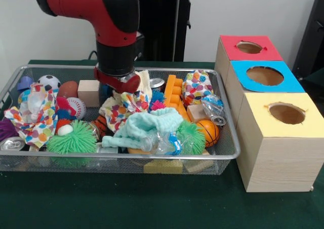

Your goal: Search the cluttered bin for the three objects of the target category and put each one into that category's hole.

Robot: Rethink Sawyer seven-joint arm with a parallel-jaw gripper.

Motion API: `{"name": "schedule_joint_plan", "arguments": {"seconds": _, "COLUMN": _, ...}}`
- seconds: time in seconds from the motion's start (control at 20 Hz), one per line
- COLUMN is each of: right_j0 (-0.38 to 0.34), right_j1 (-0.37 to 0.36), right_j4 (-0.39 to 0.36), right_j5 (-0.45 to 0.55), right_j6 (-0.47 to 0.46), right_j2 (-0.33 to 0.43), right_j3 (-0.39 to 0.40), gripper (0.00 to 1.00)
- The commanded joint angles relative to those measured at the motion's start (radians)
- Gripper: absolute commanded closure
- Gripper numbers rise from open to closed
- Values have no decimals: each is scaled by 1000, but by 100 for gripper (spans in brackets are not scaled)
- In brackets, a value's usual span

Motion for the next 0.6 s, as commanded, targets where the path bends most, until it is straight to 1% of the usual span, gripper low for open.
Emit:
{"name": "schedule_joint_plan", "arguments": {"seconds": 0.05, "right_j0": 240, "right_j1": -98, "right_j4": 52, "right_j5": 176, "right_j6": 205, "right_j2": -90, "right_j3": 102, "gripper": 0}}
{"name": "schedule_joint_plan", "arguments": {"seconds": 0.1, "right_j0": 267, "right_j1": -124, "right_j4": 44, "right_j5": 175, "right_j6": 194, "right_j2": -111, "right_j3": 102, "gripper": 0}}
{"name": "schedule_joint_plan", "arguments": {"seconds": 0.15, "right_j0": 279, "right_j1": -145, "right_j4": 39, "right_j5": 180, "right_j6": 175, "right_j2": -121, "right_j3": 100, "gripper": 0}}
{"name": "schedule_joint_plan", "arguments": {"seconds": 0.2, "right_j0": 291, "right_j1": -170, "right_j4": 56, "right_j5": 213, "right_j6": 173, "right_j2": -128, "right_j3": 106, "gripper": 0}}
{"name": "schedule_joint_plan", "arguments": {"seconds": 0.25, "right_j0": 302, "right_j1": -192, "right_j4": 83, "right_j5": 270, "right_j6": 181, "right_j2": -140, "right_j3": 109, "gripper": 0}}
{"name": "schedule_joint_plan", "arguments": {"seconds": 0.35, "right_j0": 311, "right_j1": -245, "right_j4": 162, "right_j5": 378, "right_j6": 223, "right_j2": -140, "right_j3": 139, "gripper": 0}}
{"name": "schedule_joint_plan", "arguments": {"seconds": 0.45, "right_j0": 320, "right_j1": -286, "right_j4": 230, "right_j5": 463, "right_j6": 261, "right_j2": -139, "right_j3": 161, "gripper": 0}}
{"name": "schedule_joint_plan", "arguments": {"seconds": 0.6, "right_j0": 327, "right_j1": -302, "right_j4": 328, "right_j5": 508, "right_j6": 310, "right_j2": -134, "right_j3": 208, "gripper": 0}}
